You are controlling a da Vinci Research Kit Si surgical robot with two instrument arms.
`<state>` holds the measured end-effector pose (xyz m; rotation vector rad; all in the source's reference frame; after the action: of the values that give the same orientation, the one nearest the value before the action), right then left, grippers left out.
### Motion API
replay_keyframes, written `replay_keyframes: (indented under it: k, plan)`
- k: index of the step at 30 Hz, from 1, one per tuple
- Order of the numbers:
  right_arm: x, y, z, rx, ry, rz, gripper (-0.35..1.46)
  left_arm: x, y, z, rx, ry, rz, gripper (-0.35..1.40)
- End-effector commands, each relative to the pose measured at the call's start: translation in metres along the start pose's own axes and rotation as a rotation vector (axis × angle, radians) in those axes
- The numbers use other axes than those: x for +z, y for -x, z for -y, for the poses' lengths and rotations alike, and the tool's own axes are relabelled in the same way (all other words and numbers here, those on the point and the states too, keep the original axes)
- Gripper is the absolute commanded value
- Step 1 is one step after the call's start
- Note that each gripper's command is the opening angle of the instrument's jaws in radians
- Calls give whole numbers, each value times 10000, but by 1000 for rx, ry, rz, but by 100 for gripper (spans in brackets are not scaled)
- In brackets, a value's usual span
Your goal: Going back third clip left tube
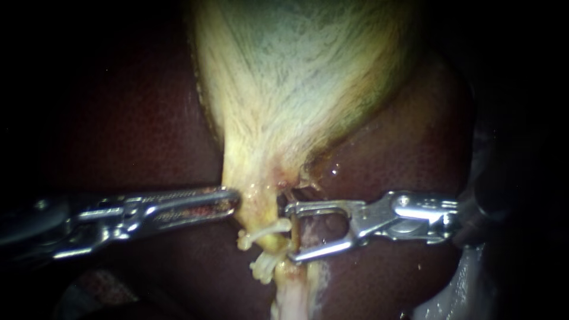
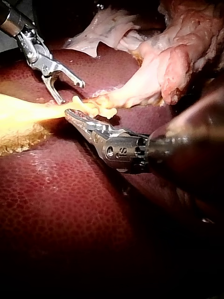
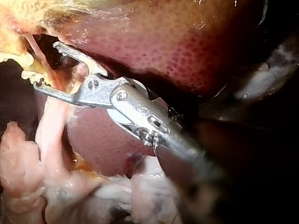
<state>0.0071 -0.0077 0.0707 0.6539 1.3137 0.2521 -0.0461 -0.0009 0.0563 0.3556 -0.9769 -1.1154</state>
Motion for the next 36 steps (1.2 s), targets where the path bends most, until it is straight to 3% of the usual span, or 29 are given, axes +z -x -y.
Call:
replay_keyframes:
  k: [1, 5, 15, 22, 29, 36]
  plan:
    - [-4, -3, 0, -14, 3, -2, 57, 1, 0, 0, 0, 0, 0, -35]
    - [-20, -13, 0, -55, 15, -3, 57, 1, 0, -1, 0, -1, 0, -35]
    - [-39, -20, 6, -95, 16, -4, 57, 8, 0, -8, 0, 0, 0, -35]
    - [-42, -20, 8, -107, 14, -4, 57, 31, -8, -21, 5, 7, -5, -35]
    - [-43, -20, 10, -107, 14, -4, 57, 51, -18, -16, 11, 4, -23, -35]
    - [-45, -20, 11, -107, 13, -3, 57, 54, -20, -12, 13, 0, -30, -35]
